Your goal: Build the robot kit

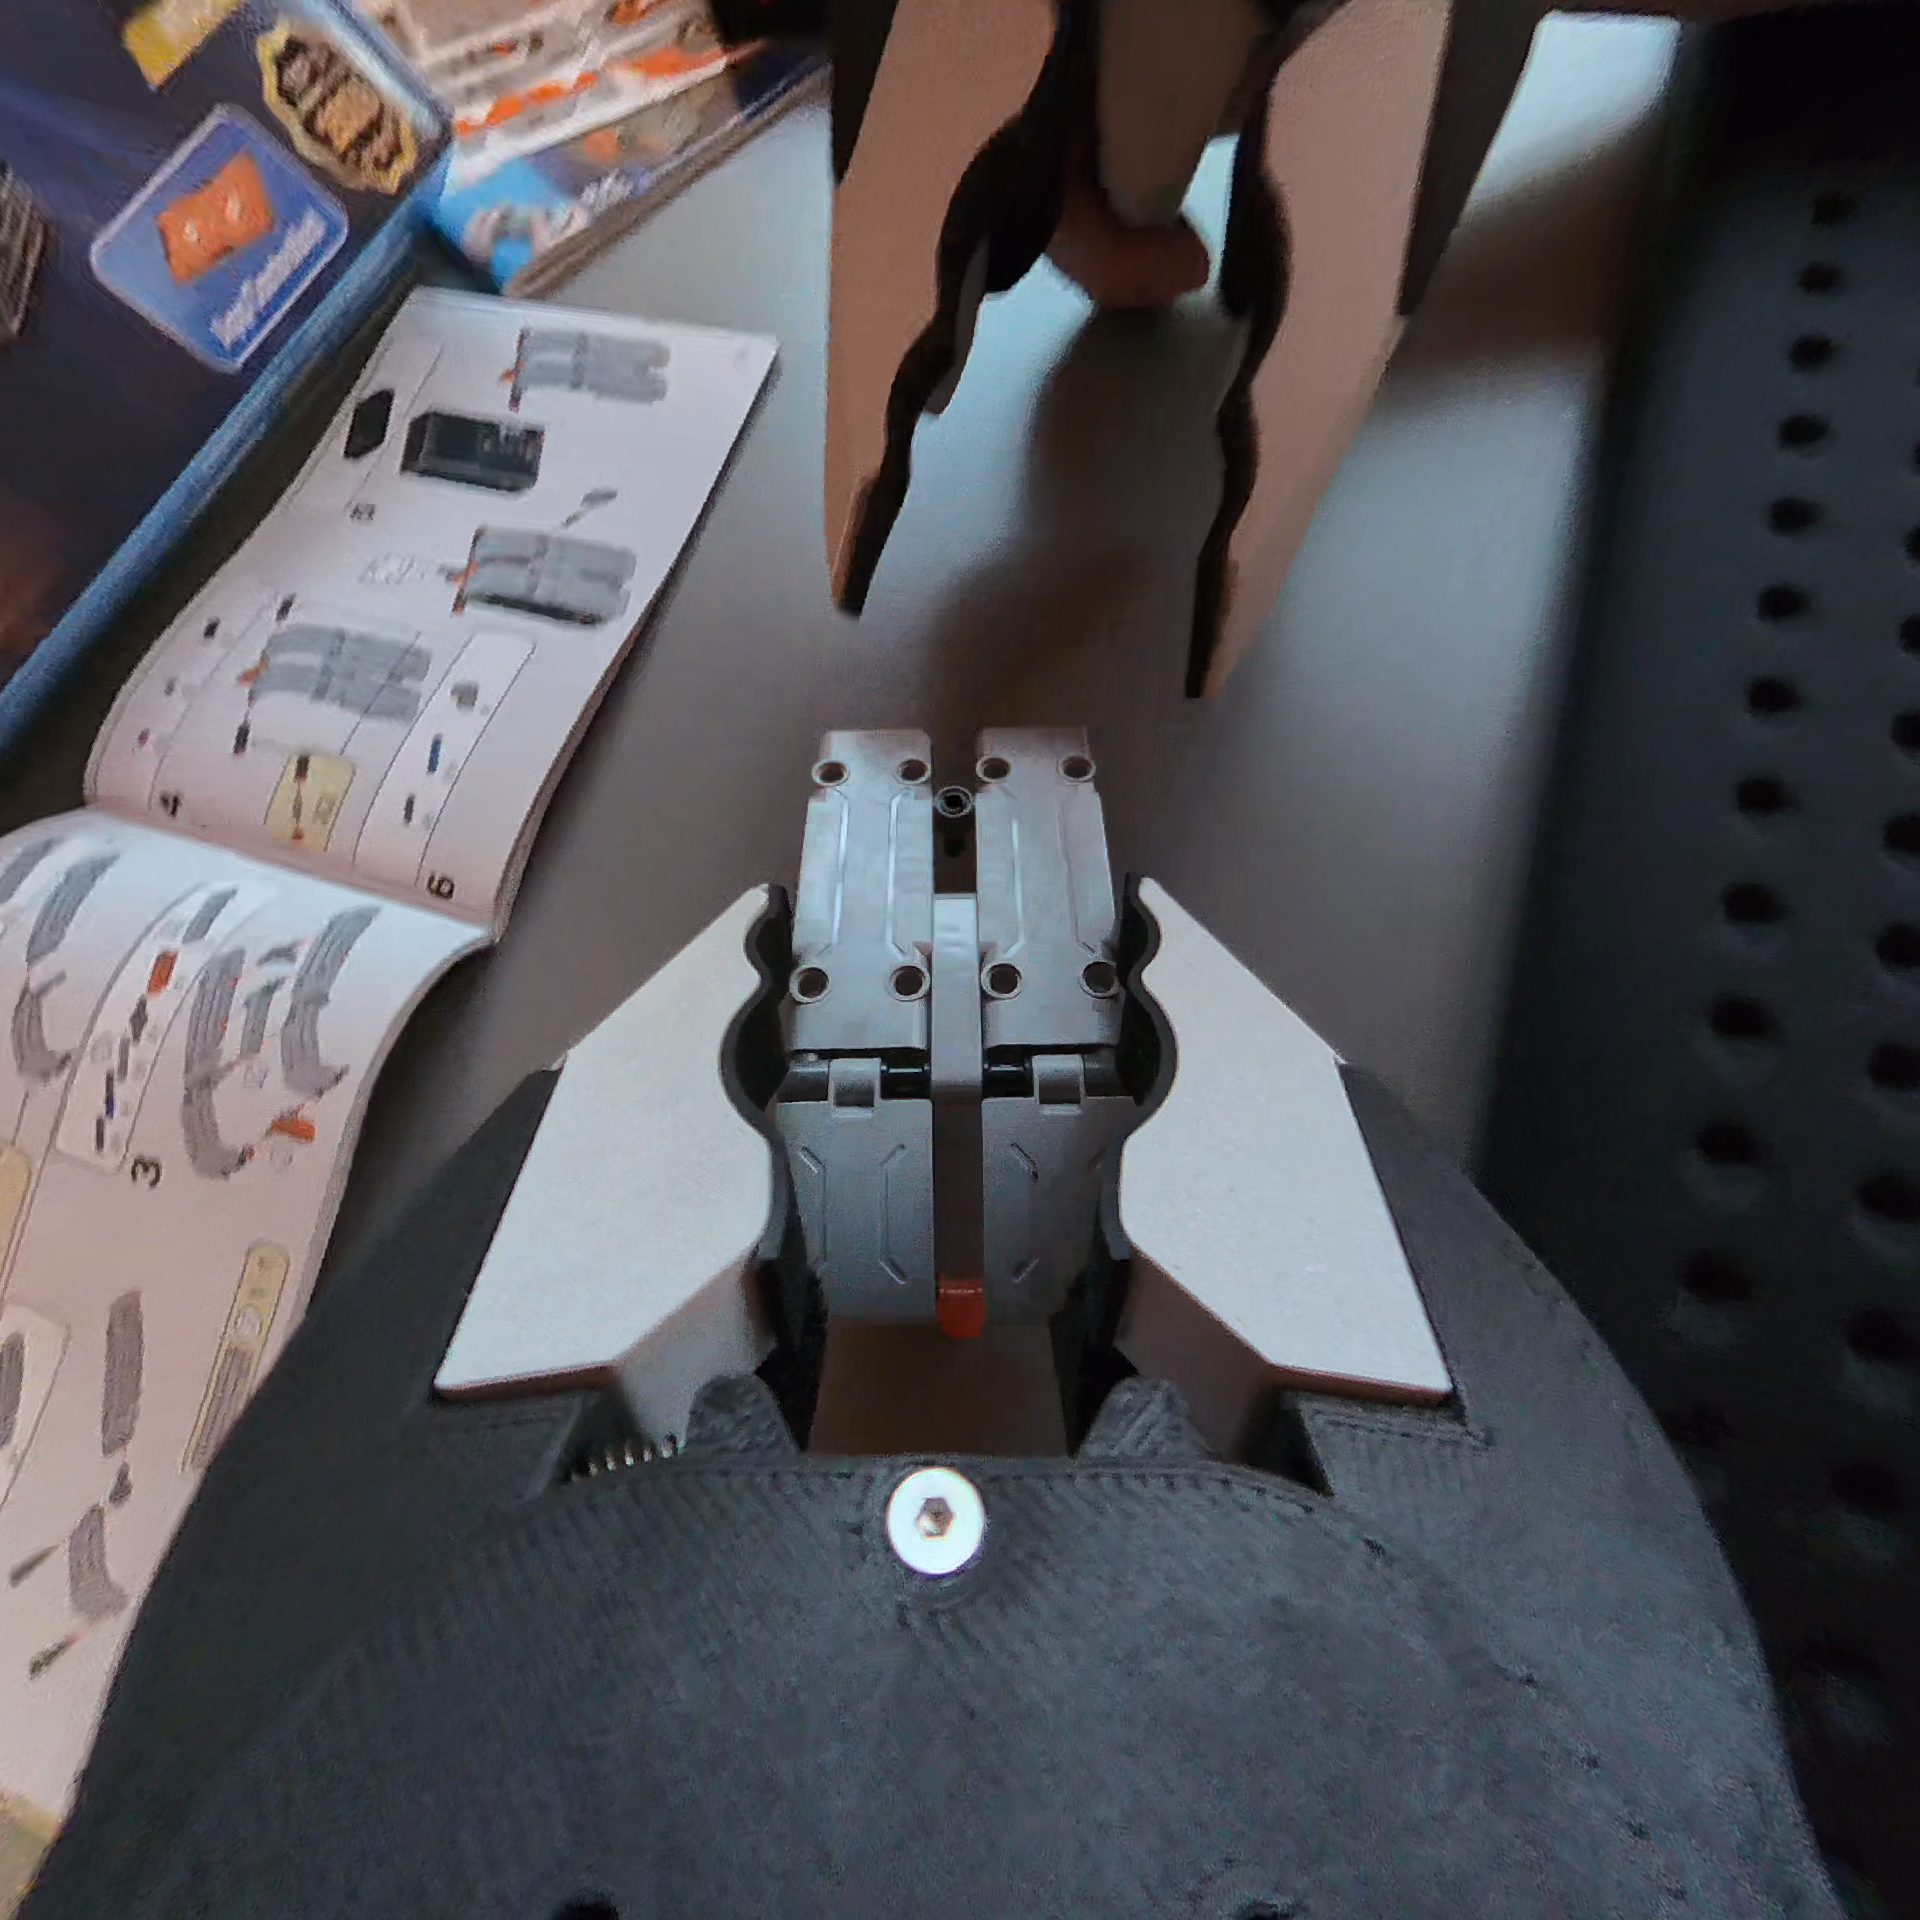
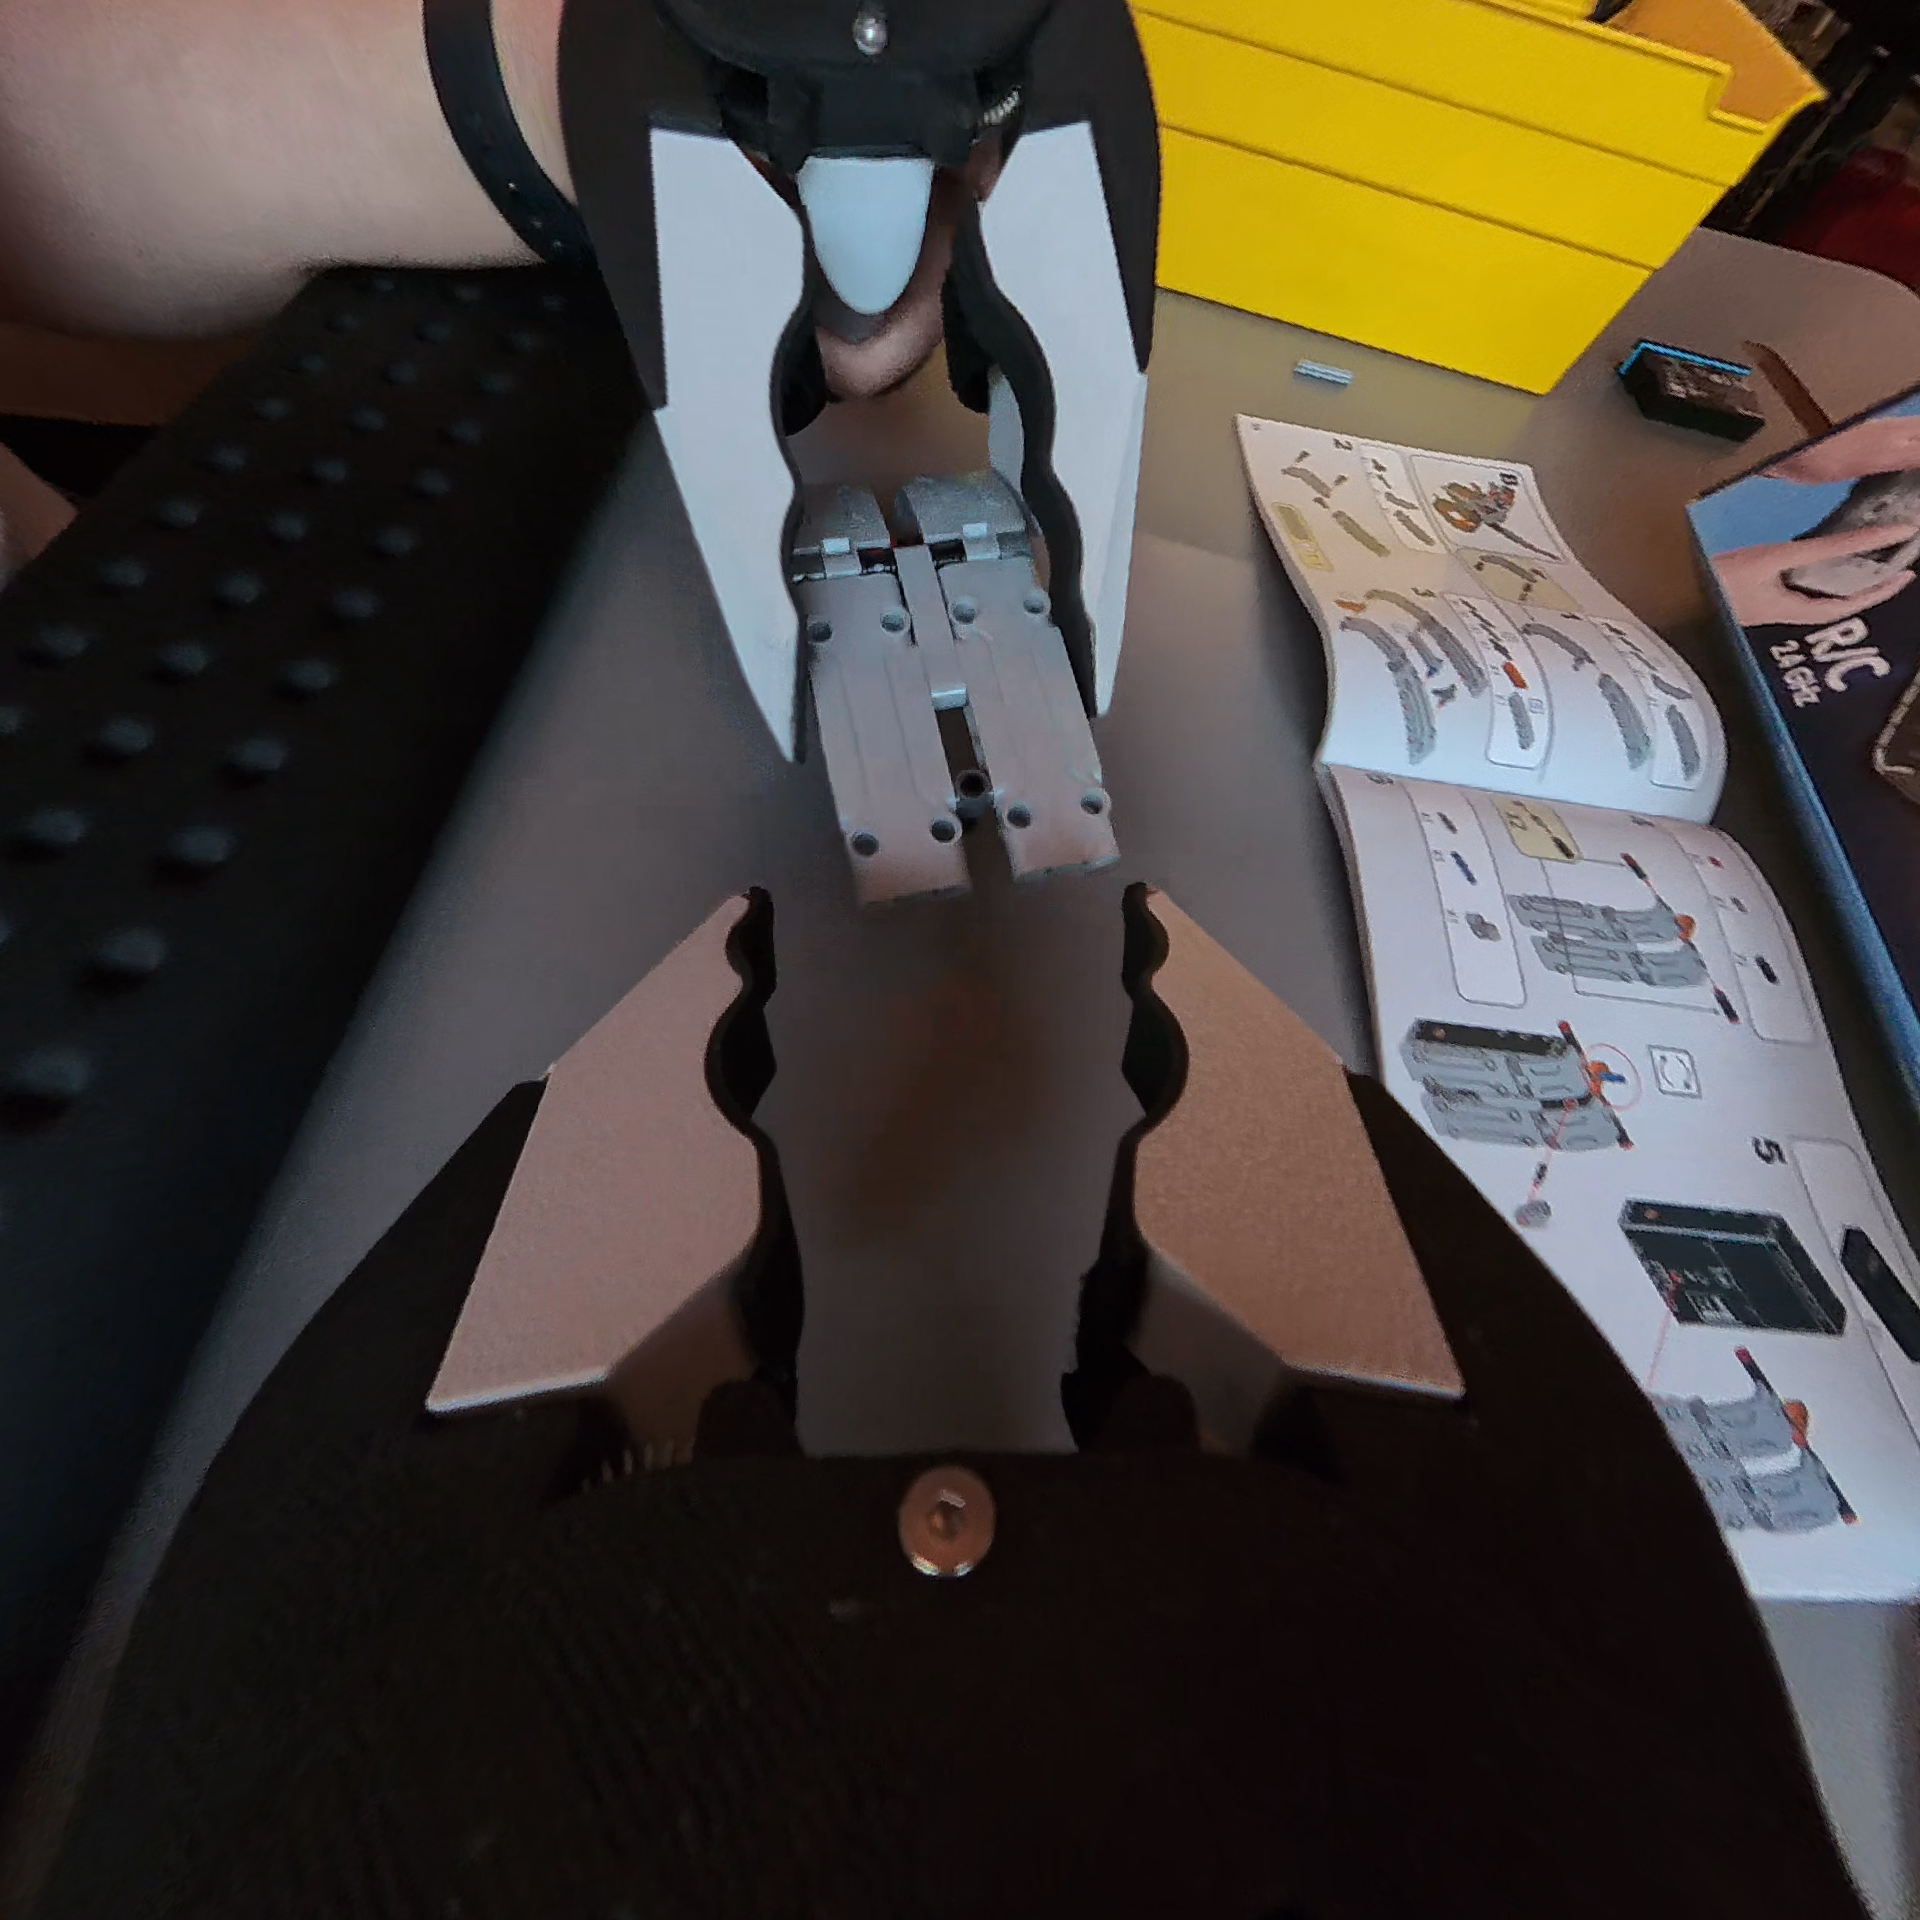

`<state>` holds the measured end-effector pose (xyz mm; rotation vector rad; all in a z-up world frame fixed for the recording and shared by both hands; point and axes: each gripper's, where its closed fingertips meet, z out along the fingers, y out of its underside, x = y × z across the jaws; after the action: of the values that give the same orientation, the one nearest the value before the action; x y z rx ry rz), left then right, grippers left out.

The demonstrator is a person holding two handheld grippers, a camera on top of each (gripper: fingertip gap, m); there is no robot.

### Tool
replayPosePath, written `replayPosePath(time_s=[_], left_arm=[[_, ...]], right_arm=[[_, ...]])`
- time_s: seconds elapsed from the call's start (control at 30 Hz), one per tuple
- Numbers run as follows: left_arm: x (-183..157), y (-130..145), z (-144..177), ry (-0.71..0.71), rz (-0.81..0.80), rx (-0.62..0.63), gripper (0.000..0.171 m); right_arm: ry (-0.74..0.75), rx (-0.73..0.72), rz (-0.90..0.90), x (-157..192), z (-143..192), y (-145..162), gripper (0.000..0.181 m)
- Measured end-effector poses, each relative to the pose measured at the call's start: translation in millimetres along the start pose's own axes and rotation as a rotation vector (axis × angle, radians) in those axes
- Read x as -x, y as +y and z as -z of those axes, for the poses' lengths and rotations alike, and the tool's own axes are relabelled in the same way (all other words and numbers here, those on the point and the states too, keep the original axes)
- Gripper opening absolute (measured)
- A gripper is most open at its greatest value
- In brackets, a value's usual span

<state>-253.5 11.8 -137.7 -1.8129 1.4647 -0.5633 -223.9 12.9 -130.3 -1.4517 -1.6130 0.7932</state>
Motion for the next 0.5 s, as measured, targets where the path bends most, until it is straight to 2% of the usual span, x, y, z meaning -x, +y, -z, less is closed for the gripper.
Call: replayPosePath(time_s=[0.1, 0.4, 0.5], left_arm=[[10.5, 13.4, 0.6, -0.026, 0.045, 0.051, 0.062], [10.0, 19.1, 3.0, 0.043, 0.119, 0.03, 0.063], [10.0, 21.1, 1.7, 0.055, 0.145, 0.031, 0.075]], right_arm=[[0.026, 0.02, -0.027, -10.7, 8.0, 8.1, 0.065], [0.091, 0.024, -0.087, -33.6, 24.6, 20.4, 0.061], [0.096, 0.027, -0.093, -35.4, 25.7, 21.8, 0.061]])
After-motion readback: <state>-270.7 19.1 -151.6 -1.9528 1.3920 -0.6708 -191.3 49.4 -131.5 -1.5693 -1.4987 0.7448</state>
